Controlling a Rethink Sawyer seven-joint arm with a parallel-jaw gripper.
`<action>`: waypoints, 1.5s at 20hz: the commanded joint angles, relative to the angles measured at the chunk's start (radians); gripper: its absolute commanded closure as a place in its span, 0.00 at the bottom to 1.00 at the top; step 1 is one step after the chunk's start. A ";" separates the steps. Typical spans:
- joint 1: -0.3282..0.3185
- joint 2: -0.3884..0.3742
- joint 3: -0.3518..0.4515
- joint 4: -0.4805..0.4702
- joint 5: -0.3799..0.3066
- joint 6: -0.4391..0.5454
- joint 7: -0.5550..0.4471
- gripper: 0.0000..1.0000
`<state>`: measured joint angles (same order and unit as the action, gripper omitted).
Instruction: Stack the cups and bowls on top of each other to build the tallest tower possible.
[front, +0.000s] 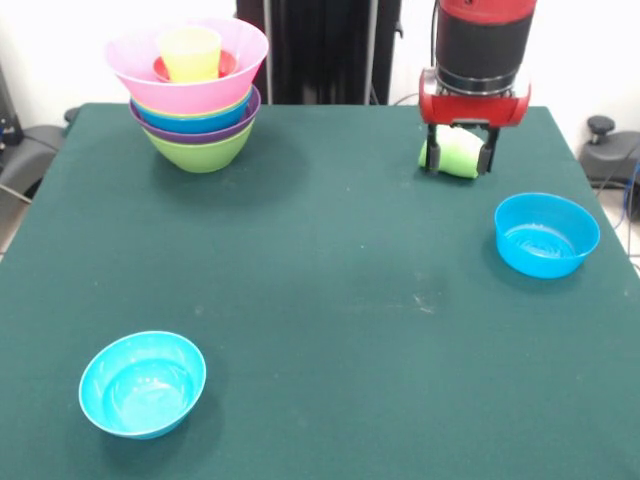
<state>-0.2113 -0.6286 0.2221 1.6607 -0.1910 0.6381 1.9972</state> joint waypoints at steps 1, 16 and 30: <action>0.054 0.101 -0.047 -0.072 0.010 -0.077 0.186 0.00; 0.092 0.094 -0.080 -0.051 0.058 -0.101 0.184 0.00; 0.139 0.059 -0.114 -0.058 0.108 -0.071 0.174 0.00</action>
<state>-0.0976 -0.5576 0.1039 1.6405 -0.1114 0.6075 1.9972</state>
